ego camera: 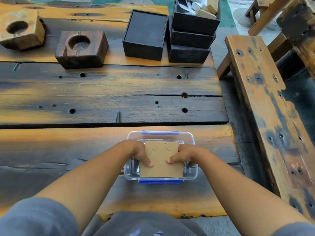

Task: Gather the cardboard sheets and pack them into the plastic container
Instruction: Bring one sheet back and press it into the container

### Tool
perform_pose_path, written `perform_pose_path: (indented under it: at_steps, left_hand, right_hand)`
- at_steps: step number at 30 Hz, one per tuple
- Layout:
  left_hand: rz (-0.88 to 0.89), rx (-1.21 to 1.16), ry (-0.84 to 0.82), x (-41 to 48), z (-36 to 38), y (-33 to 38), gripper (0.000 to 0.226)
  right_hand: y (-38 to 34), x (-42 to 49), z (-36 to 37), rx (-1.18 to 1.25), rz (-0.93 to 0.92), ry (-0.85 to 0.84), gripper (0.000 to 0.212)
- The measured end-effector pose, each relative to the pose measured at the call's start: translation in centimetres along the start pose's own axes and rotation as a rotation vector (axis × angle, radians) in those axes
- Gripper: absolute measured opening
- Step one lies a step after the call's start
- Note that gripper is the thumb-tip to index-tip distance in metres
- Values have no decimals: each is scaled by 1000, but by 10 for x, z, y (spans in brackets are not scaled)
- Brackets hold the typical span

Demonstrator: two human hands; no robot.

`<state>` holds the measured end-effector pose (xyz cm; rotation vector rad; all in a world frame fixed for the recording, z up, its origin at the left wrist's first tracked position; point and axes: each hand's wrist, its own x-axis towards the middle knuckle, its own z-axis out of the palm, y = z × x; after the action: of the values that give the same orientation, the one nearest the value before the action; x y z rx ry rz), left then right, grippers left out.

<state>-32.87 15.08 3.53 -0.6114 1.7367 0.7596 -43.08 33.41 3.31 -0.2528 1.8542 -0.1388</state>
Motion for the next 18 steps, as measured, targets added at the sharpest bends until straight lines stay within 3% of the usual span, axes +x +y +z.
perform_pose_path:
  at_steps: [3,7,18]
  left_hand:
    - [-15,37,9,2,1,0,76]
    - [-87,90,-62,5,3,5,77]
    - [-43,92,-28,11,8,0,73]
  right_hand:
    - [0,1,2,-9,-2,14,71]
    - [-5,1,5,-68,9,28,82]
    - [-4,0,7,-63,11,39,82]
